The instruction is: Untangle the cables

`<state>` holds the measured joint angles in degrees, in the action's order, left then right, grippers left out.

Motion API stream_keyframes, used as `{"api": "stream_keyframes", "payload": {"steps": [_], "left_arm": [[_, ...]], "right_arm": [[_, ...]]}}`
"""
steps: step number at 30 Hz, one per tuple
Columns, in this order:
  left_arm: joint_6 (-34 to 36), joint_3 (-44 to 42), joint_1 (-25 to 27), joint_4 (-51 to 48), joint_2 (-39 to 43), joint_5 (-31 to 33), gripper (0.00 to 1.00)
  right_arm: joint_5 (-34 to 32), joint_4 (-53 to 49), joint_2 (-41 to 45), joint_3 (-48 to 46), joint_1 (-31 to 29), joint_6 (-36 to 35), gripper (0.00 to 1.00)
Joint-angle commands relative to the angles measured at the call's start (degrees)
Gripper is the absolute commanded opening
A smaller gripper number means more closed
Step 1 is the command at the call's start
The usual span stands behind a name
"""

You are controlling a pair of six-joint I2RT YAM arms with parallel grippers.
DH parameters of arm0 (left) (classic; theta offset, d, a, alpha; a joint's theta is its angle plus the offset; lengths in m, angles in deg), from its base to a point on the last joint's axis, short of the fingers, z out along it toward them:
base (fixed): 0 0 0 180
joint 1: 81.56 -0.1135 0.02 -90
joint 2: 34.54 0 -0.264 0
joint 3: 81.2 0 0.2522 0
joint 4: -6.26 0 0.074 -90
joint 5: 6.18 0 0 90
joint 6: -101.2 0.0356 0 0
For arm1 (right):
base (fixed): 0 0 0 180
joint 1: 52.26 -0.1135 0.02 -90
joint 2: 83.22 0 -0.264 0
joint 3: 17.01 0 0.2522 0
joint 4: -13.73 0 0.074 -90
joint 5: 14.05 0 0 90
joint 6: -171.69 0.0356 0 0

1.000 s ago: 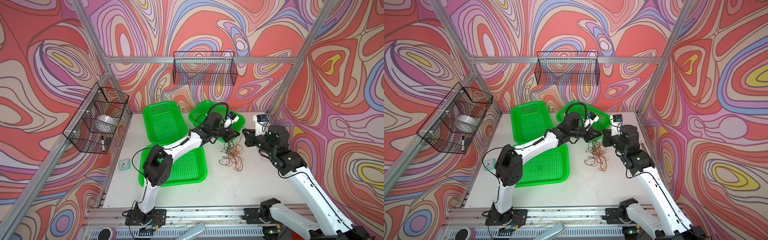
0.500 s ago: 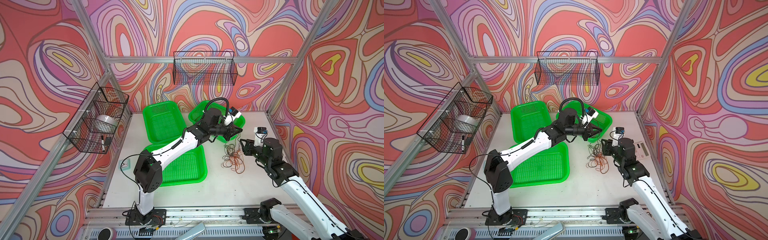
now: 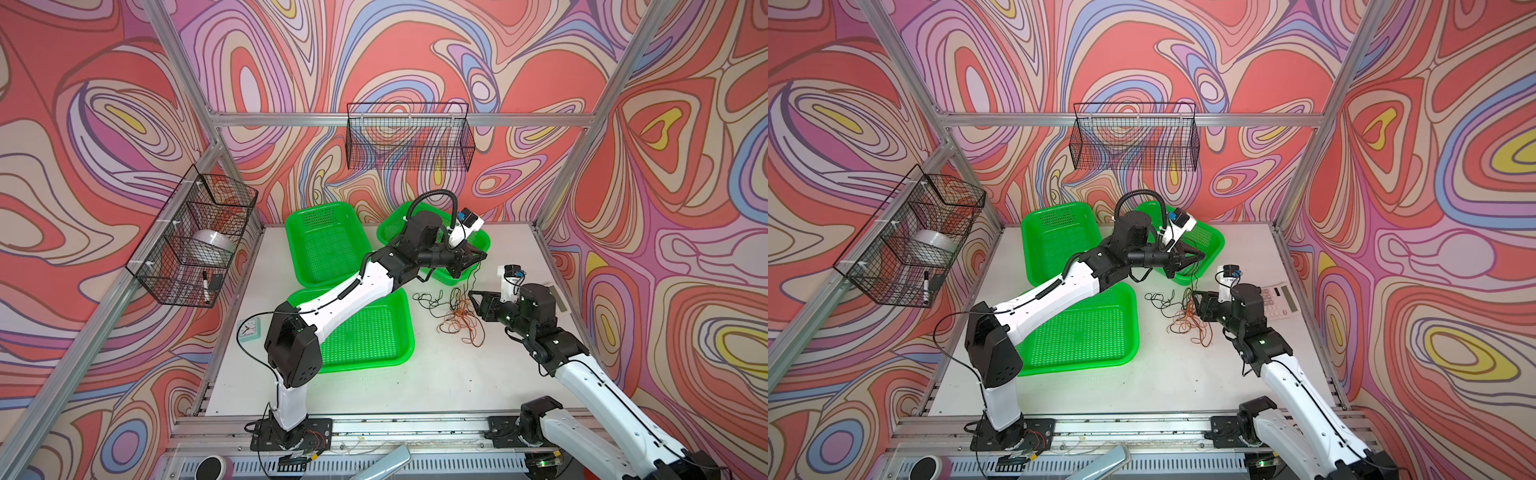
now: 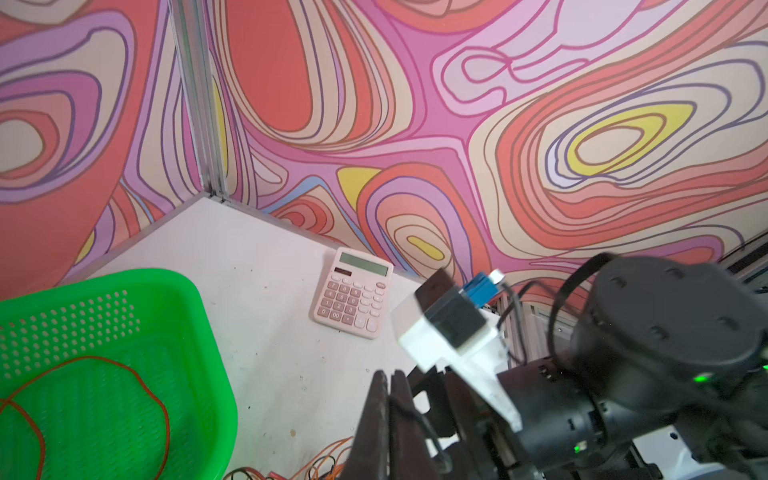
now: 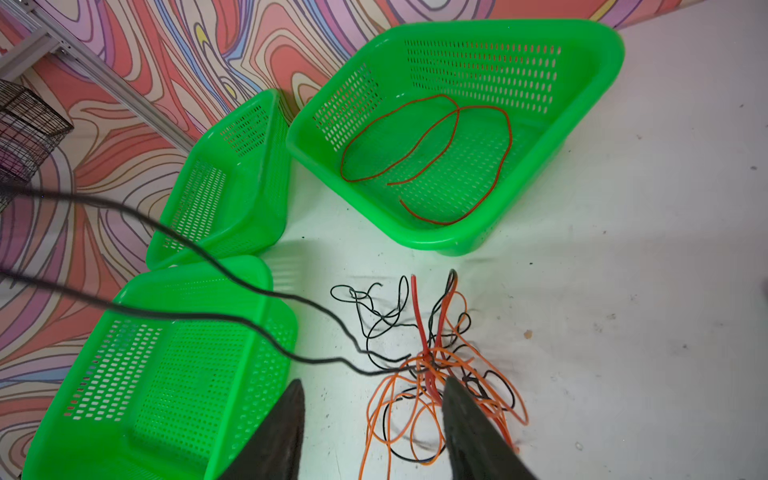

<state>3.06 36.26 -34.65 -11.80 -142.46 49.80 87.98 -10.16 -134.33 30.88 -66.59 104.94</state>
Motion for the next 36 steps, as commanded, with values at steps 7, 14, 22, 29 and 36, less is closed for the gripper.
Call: {"api": "stream_keyframes", "payload": {"steps": [7, 14, 22, 29, 36], "left_arm": [[0.6, 6.8, 1.3, -1.4, 2.8, -1.2, 0.0], [3.0, 13.1, 1.5, -4.0, 2.7, 0.3, 0.0], [6.2, 23.3, 1.4, -8.8, 0.8, 2.6, 0.0], [7.2, 26.5, 0.1, -9.5, 0.3, 3.8, 0.0], [7.4, 26.4, -1.0, -9.8, -0.6, 3.5, 0.0]], "right_arm": [[-4.2, 12.2, -9.0, -6.1, 0.1, 9.6, 0.52], [-5.7, 17.5, -14.9, -7.1, 0.1, 9.7, 0.27], [-4.9, 24.0, -25.0, -9.4, 0.0, 12.8, 0.0], [-4.4, 20.9, -24.1, -9.3, 0.1, 9.9, 0.07], [-6.0, 7.3, -2.1, -8.5, 0.1, 1.8, 0.52]]}}
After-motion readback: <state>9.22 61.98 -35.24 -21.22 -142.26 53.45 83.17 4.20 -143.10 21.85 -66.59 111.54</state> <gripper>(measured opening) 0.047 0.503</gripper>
